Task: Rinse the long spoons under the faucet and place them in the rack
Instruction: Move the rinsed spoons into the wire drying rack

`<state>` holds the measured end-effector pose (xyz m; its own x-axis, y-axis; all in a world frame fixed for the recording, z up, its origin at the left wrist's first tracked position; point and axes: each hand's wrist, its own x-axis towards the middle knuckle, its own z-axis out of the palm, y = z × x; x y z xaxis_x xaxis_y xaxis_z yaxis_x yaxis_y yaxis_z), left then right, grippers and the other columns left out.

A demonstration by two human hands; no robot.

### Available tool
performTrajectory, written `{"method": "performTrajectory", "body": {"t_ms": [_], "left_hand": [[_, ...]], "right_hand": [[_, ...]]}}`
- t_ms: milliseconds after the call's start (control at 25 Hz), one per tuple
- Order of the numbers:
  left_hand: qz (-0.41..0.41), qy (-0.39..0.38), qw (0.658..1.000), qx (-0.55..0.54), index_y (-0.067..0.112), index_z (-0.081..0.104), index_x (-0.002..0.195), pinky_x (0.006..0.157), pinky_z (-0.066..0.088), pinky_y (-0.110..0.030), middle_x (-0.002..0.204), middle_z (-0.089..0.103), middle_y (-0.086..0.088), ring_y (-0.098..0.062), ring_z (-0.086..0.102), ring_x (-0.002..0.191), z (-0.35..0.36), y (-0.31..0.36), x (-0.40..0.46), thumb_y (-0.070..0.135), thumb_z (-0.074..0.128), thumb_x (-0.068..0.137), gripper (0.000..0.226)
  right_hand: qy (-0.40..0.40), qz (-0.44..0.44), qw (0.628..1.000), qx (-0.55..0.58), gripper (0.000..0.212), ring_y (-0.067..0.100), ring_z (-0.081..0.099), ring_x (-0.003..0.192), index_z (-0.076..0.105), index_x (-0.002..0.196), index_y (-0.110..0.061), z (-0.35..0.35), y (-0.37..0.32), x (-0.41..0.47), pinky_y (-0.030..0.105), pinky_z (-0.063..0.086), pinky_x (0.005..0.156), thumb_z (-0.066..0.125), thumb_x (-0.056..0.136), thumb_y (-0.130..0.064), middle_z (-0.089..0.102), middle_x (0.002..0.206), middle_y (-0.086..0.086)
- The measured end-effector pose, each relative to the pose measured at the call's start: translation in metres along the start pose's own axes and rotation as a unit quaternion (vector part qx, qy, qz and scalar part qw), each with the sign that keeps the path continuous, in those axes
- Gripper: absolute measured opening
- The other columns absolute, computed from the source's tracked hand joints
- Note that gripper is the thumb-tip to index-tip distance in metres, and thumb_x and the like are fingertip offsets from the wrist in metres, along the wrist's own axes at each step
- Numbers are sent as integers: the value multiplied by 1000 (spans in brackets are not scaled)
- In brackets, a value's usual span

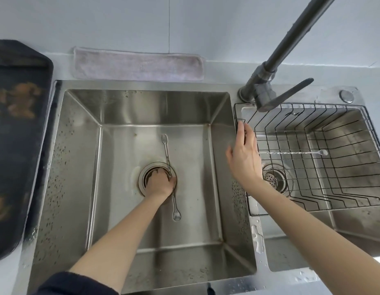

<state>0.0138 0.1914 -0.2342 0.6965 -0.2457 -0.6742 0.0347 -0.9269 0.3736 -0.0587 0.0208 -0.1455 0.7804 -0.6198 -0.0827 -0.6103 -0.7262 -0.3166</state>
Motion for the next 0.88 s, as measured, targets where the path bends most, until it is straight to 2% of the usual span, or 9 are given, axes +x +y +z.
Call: {"method": "performTrajectory", "body": {"t_ms": [240,480,720,880], "left_hand": [[-5,15,1000,-22,-2,52,119,97,39,-40,126,49,-24,-37,47,119,12,-2,8,25,50,91,38],[-14,26,997,-68,-5,58,106,93,39,-36,119,56,-25,-35,50,116,18,-8,14,16,54,89,28],[-36,24,995,-88,0,62,106,92,41,-32,124,55,-21,-32,52,113,18,-10,11,14,53,88,24],[-36,33,994,-94,3,64,103,89,43,-32,120,60,-19,-32,55,110,11,-6,8,14,52,88,22]], "right_hand": [[14,-2,1000,-14,61,38,35,130,20,142,-1,4,1,2,47,43,98,46,87,-5,30,145,22],[15,-3,1000,-17,62,40,38,127,22,141,-1,4,2,1,48,47,93,47,85,-3,33,142,22],[14,-9,1000,-18,62,40,36,128,21,141,1,4,2,0,47,44,97,47,84,-2,32,142,24],[11,-10,1000,-21,62,38,35,130,20,142,1,4,2,0,45,40,103,45,85,-3,31,143,23]]}}
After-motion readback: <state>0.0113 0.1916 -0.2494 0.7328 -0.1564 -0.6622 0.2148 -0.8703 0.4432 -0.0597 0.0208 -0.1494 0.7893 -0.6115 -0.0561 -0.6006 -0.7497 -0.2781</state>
